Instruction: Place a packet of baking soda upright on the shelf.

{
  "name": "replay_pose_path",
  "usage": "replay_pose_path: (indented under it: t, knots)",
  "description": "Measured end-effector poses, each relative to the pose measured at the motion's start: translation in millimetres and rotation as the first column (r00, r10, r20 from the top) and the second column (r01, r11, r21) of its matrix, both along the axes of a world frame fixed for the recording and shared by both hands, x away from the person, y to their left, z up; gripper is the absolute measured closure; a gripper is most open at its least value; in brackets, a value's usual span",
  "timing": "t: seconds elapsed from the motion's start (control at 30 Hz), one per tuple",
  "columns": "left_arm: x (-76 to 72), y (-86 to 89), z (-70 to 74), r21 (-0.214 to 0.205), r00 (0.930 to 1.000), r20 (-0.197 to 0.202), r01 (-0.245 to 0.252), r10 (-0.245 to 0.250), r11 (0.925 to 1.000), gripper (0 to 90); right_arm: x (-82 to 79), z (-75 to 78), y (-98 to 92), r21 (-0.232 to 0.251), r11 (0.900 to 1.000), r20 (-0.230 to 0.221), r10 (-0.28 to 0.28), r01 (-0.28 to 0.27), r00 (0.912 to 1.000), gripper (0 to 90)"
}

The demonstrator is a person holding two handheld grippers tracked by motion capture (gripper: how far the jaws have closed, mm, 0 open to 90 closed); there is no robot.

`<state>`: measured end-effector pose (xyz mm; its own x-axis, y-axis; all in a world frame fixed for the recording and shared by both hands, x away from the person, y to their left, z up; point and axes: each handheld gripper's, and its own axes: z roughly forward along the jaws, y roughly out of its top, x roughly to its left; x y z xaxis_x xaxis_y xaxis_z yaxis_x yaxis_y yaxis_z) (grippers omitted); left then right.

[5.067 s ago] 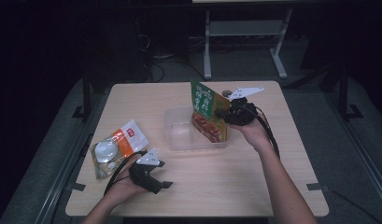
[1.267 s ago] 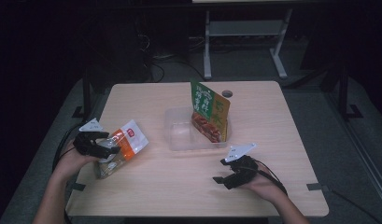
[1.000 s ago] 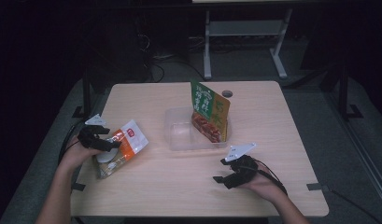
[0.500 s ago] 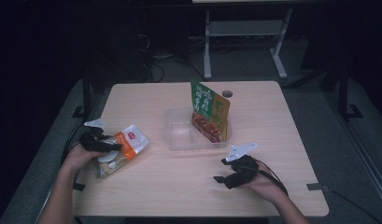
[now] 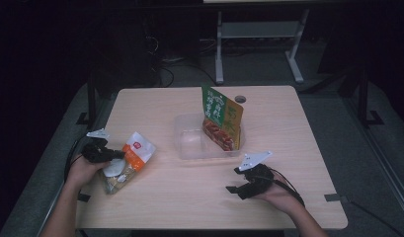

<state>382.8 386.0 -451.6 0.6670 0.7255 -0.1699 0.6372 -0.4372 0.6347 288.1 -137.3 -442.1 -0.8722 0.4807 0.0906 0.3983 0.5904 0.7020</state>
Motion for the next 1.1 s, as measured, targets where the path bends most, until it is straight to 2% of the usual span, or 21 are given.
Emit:
replay_pose_path:
  t: [0.2, 0.23, 0.37, 0.43, 0.6, 0.63, 0.73, 0.77, 0.8, 1.0, 1.1]
  knots:
    - [-14.2, -4.1, 12.9, -0.048, 0.9998, 0.012, 0.014, -0.013, 0.9987, 89.6, 0.9, 0.9, -2.7, 0.003, 1.0, 0.002, -0.006, 0.006, 1.0, 28.2]
    - [-19.6, -7.5, 20.8, -0.07, 0.9992, 0.034, 0.022, -0.02, 0.9973, 89.6, 0.5, 1.9, -3.5, 0.002, 1.0, 0.005, -0.007, 0.007, 1.0, 28.2]
    - [-25.3, -13.3, 31.6, -0.097, 0.9977, 0.062, 0.032, -0.026, 0.9947, 89.8, 0.0, 3.6, -5.1, 0.006, 0.9999, 0.011, -0.011, 0.011, 0.9999, 28.2]
    - [-31.5, -20.3, 42.1, -0.113, 0.9947, 0.089, 0.062, -0.052, 0.9917, 89.9, 0.2, 3.9, -5.5, 0.005, 0.9999, 0.011, -0.014, 0.014, 0.9998, 28.2]
    - [-43.2, -30.3, 54.6, -0.13, 0.9892, 0.122, 0.098, -0.082, 0.9867, 89.9, 0.9, 3.9, -5.9, 0.008, 0.9999, 0.011, -0.014, 0.014, 0.9998, 28.2]
    - [-48.8, -35.4, 59.3, -0.143, 0.9857, 0.138, 0.117, -0.097, 0.9828, 89.9, 1.2, 3.7, -5.8, 0.009, 0.9999, 0.011, -0.015, 0.015, 0.9998, 28.2]
    - [-53.8, -40.6, 63.8, -0.152, 0.982, 0.15, 0.138, -0.115, 0.9787, 89.9, 1.5, 3.5, -5.6, 0.008, 0.9999, 0.012, -0.014, 0.014, 0.9998, 28.2]
    - [-58.3, -46.5, 68.7, -0.165, 0.9773, 0.167, 0.158, -0.13, 0.9736, 90.0, 1.6, 3.6, -5.3, 0.009, 0.9999, 0.011, -0.011, 0.011, 0.9999, 28.2]
    - [-58.3, -46.5, 68.7, -0.165, 0.9773, 0.167, 0.158, -0.13, 0.9736, 90.0, 1.6, 3.6, -5.3, 0.009, 0.9999, 0.011, -0.011, 0.011, 0.9999, 28.2]
    - [-67.2, -64.2, 85.0, -0.206, 0.9642, 0.202, 0.213, -0.172, 0.9552, 90.0, 1.4, 3.7, -4.7, 0.014, 0.9999, 0.013, -0.006, 0.006, 0.9999, 28.2]
    - [-73.0, -74.2, 94.1, -0.211, 0.9539, 0.229, 0.243, -0.194, 0.9469, 90.0, 1.4, 3.7, -4.6, 0.015, 0.9999, 0.014, -0.005, 0.005, 0.9999, 28.2]
